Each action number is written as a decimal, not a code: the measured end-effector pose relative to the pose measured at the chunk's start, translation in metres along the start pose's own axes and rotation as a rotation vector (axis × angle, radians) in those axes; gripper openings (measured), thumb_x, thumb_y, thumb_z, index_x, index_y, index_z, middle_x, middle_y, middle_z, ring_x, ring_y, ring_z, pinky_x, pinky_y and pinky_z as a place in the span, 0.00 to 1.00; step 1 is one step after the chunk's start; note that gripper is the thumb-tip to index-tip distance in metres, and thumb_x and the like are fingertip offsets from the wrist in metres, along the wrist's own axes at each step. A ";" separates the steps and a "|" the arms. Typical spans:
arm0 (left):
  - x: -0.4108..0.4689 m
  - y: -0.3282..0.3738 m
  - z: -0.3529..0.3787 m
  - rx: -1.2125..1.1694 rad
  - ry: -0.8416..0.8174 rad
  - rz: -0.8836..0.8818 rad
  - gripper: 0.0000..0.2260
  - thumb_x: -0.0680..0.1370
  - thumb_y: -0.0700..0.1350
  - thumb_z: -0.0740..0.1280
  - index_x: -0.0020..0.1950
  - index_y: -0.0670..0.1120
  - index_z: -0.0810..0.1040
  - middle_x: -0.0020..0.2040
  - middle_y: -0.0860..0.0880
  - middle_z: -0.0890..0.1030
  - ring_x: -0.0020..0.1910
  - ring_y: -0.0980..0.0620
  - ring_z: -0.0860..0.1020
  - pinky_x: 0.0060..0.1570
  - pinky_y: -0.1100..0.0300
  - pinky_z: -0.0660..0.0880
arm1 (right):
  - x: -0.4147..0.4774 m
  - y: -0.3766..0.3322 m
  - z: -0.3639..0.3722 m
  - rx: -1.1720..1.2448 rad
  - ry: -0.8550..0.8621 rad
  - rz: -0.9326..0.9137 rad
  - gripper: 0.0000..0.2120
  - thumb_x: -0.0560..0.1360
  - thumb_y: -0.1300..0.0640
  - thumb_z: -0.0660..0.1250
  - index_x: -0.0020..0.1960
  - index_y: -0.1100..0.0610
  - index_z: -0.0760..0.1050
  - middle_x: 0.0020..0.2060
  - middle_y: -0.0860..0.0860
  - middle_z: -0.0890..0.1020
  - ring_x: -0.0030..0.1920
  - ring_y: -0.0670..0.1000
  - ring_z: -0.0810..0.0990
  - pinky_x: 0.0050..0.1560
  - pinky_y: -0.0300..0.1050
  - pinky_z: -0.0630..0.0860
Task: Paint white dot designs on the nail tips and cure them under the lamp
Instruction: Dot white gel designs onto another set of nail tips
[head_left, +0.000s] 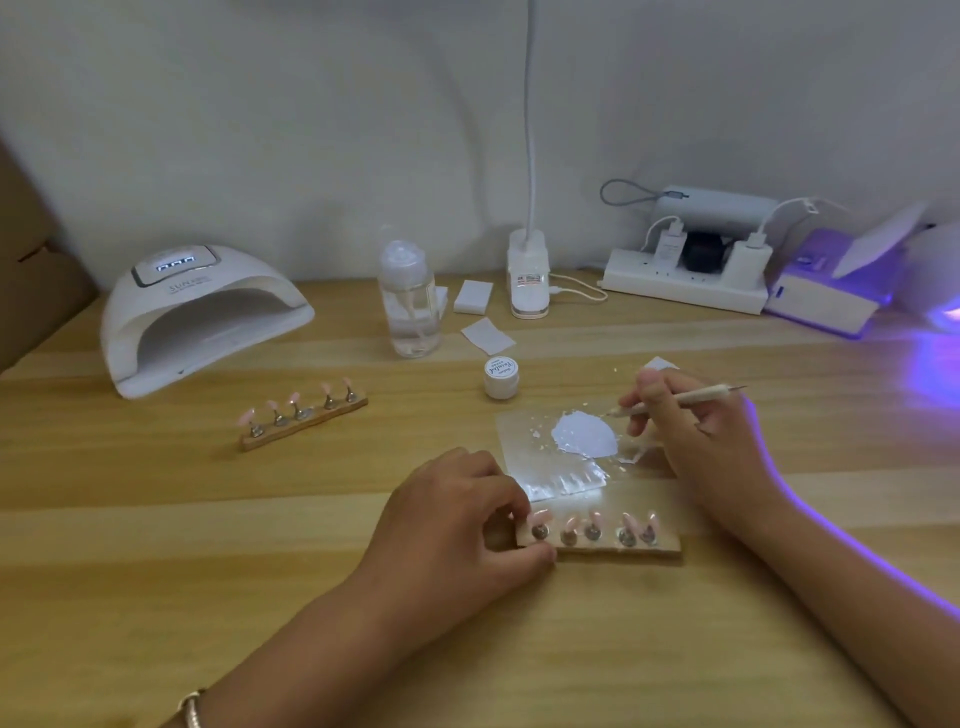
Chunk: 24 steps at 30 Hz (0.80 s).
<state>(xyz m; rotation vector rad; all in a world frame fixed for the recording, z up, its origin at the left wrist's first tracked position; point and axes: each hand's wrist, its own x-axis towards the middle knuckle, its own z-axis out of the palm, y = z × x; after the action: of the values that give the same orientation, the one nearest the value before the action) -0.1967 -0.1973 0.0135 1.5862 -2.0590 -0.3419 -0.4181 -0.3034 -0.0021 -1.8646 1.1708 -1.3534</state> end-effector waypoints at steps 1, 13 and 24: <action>0.001 -0.001 0.002 -0.010 0.003 0.001 0.11 0.68 0.58 0.75 0.44 0.54 0.83 0.41 0.58 0.77 0.45 0.58 0.74 0.45 0.61 0.72 | -0.001 0.002 0.000 -0.008 -0.013 -0.022 0.18 0.82 0.49 0.61 0.38 0.54 0.81 0.31 0.50 0.81 0.41 0.49 0.80 0.35 0.38 0.76; -0.001 -0.016 0.008 -0.056 0.031 -0.011 0.12 0.65 0.62 0.70 0.39 0.56 0.78 0.39 0.60 0.75 0.45 0.58 0.73 0.46 0.67 0.65 | 0.002 0.003 0.003 -0.251 -0.130 -0.097 0.19 0.78 0.44 0.60 0.38 0.55 0.81 0.37 0.39 0.81 0.46 0.44 0.76 0.56 0.63 0.71; 0.000 -0.015 0.008 -0.088 0.032 0.000 0.13 0.66 0.61 0.69 0.46 0.58 0.78 0.46 0.60 0.74 0.51 0.59 0.73 0.53 0.64 0.67 | 0.002 0.007 0.003 -0.233 -0.106 -0.127 0.18 0.81 0.46 0.61 0.39 0.53 0.80 0.36 0.38 0.81 0.46 0.43 0.78 0.56 0.64 0.71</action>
<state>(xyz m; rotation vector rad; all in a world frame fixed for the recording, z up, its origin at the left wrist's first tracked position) -0.1892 -0.2028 -0.0006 1.5298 -1.9924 -0.3984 -0.4177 -0.3083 -0.0080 -2.1801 1.2164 -1.2090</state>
